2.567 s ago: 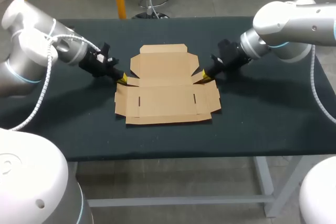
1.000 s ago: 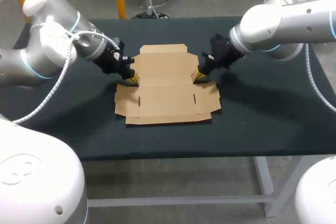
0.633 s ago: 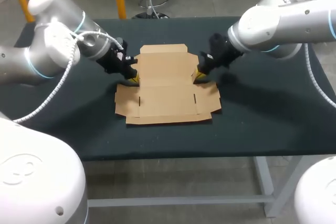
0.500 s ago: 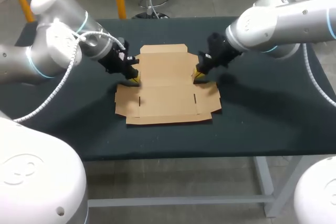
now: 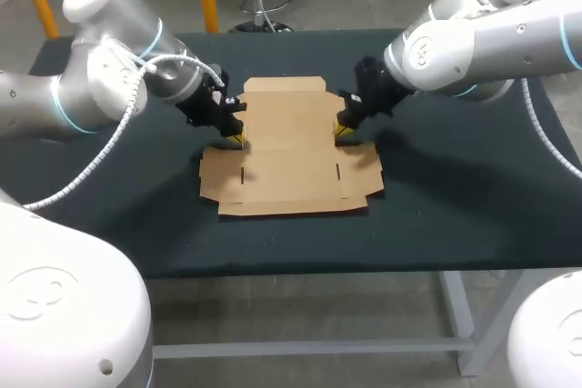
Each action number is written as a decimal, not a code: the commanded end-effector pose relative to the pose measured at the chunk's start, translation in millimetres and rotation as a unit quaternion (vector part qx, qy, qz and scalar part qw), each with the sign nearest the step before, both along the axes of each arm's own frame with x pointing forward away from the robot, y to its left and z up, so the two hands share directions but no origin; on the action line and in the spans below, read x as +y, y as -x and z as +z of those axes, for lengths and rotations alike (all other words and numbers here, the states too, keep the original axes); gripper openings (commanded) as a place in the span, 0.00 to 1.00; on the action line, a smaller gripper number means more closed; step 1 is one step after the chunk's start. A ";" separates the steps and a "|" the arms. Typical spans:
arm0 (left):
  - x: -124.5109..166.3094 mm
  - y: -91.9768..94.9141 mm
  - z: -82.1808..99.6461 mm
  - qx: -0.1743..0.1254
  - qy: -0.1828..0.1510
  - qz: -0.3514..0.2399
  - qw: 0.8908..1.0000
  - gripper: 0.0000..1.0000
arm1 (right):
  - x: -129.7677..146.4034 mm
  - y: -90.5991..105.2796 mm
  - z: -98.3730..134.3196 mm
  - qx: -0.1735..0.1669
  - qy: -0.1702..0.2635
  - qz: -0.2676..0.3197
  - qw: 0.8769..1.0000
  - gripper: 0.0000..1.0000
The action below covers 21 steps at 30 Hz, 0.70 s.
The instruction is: Assemble the packaging by folding the flat box into shape, placing the metal phone stand inside, and closing the box properly
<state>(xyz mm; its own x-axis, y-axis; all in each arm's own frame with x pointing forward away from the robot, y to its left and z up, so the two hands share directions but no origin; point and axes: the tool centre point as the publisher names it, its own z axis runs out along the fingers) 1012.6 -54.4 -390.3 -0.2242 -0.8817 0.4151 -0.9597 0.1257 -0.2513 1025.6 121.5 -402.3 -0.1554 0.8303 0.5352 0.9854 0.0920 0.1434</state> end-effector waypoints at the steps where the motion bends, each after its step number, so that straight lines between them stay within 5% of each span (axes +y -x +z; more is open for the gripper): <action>1: -8.1 0.2 3.3 -0.003 -0.021 0.006 1.000 0.00 | 6.2 -1.4 -0.1 -0.002 0.020 -0.005 1.000 0.00; 21: -16.8 -1.1 -0.8 -0.006 -0.052 0.017 0.998 0.00 | 16.5 0.2 -4.2 -0.006 0.057 -0.004 0.998 0.00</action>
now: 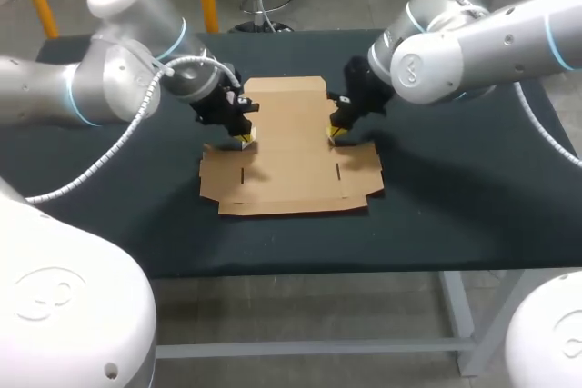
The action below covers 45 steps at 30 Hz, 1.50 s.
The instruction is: Assemble the packaging by folding the flat box into shape, placing the metal phone stand inside, and closing the box properly
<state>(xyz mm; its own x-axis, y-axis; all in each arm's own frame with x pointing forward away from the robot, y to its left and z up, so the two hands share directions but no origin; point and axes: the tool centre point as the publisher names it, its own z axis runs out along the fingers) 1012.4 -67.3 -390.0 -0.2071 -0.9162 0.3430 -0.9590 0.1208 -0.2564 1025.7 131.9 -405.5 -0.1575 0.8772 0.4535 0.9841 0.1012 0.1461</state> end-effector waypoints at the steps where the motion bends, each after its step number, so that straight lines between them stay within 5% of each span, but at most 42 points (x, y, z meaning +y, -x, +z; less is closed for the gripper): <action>1: -4.2 -1.7 -1.8 0.003 -0.015 0.005 1.000 0.00 | 6.7 0.5 -1.5 -0.001 0.012 -0.002 1.000 0.00; 30: -6.6 -6.7 -25.5 0.039 -0.050 0.021 0.998 0.00 | 14.9 3.6 -28.5 0.026 0.058 -0.012 0.998 0.00; 45: 9.7 3.6 14.3 0.055 -0.048 0.037 0.997 0.00 | -9.8 9.4 13.9 0.010 -0.016 -0.002 1.000 0.00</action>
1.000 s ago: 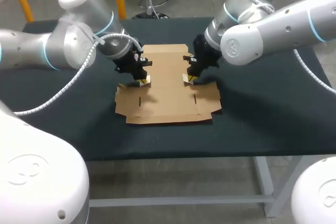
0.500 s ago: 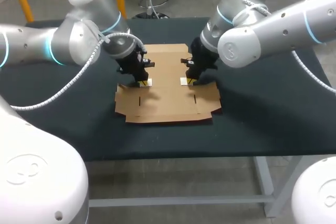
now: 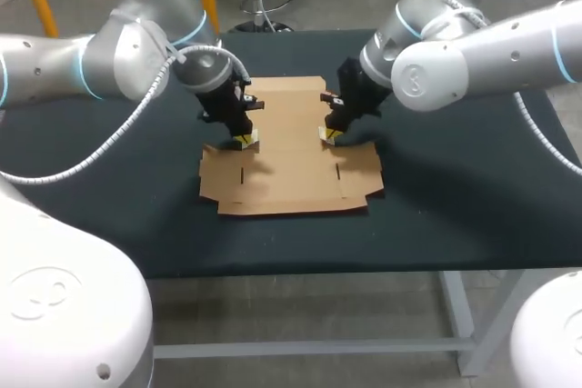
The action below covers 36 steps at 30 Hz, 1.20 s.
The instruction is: Assemble the packaging by folding the flat box into shape, placing the metal phone stand inside, and closing the box properly
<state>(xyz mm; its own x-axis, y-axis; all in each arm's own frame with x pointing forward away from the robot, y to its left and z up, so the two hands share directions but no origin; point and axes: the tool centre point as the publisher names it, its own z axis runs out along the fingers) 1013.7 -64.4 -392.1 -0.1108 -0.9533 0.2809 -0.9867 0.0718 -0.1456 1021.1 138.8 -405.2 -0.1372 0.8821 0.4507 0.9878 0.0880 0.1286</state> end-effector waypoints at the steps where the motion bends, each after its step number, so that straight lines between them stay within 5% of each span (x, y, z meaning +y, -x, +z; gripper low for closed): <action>1: 7.9 5.8 18.7 0.002 -0.006 0.006 1.000 0.00 | -19.9 4.5 15.7 0.003 -0.030 0.009 1.000 0.00; 21: 27.1 35.3 49.3 0.000 -0.001 0.044 0.999 0.00 | -53.7 11.9 47.5 0.005 -0.062 0.011 0.998 0.00; 30: 46.4 67.8 85.5 -0.015 0.013 0.062 0.998 0.00 | -69.6 34.0 78.4 -0.007 -0.049 0.008 0.999 0.00; 36: 55.1 90.9 92.5 -0.014 0.026 0.061 0.998 0.00 | -84.7 58.6 85.4 -0.012 -0.048 -0.003 0.999 0.00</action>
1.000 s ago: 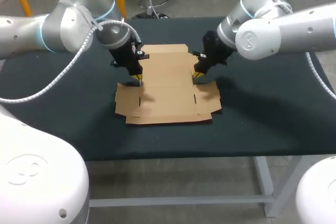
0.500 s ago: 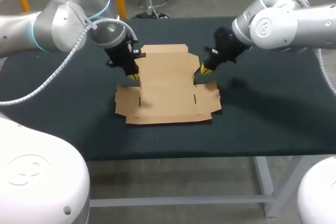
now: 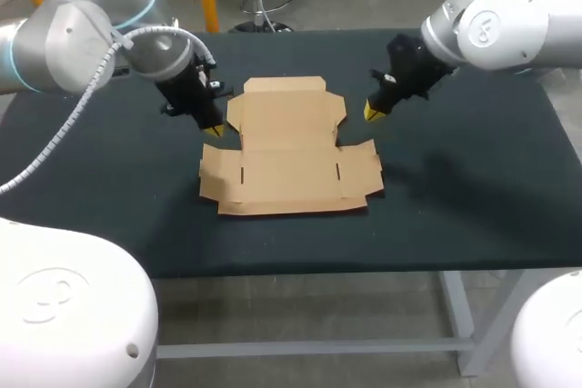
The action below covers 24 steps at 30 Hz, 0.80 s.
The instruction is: Assemble the packaging by folding the flat box into shape, placing the metal phone stand inside, and closing the box properly
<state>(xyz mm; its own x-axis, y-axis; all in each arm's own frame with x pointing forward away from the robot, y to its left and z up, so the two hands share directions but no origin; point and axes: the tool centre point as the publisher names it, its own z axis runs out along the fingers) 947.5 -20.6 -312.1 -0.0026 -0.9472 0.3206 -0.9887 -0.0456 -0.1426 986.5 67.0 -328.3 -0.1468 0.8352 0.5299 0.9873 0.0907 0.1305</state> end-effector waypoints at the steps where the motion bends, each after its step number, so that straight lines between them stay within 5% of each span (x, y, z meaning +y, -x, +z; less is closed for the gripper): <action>1: 11.9 28.8 12.2 -0.014 0.008 0.003 1.000 0.00 | -14.8 28.4 8.6 -0.014 -0.003 -0.012 1.000 0.00; 14: 21.0 91.3 11.7 -0.012 0.037 0.010 0.999 0.00 | -31.5 85.2 9.3 -0.016 -0.007 -0.016 1.000 0.00; 24: 31.0 124.9 -7.2 0.008 0.063 0.031 0.998 0.00 | -39.7 119.0 -3.8 -0.013 -0.014 -0.024 1.000 0.00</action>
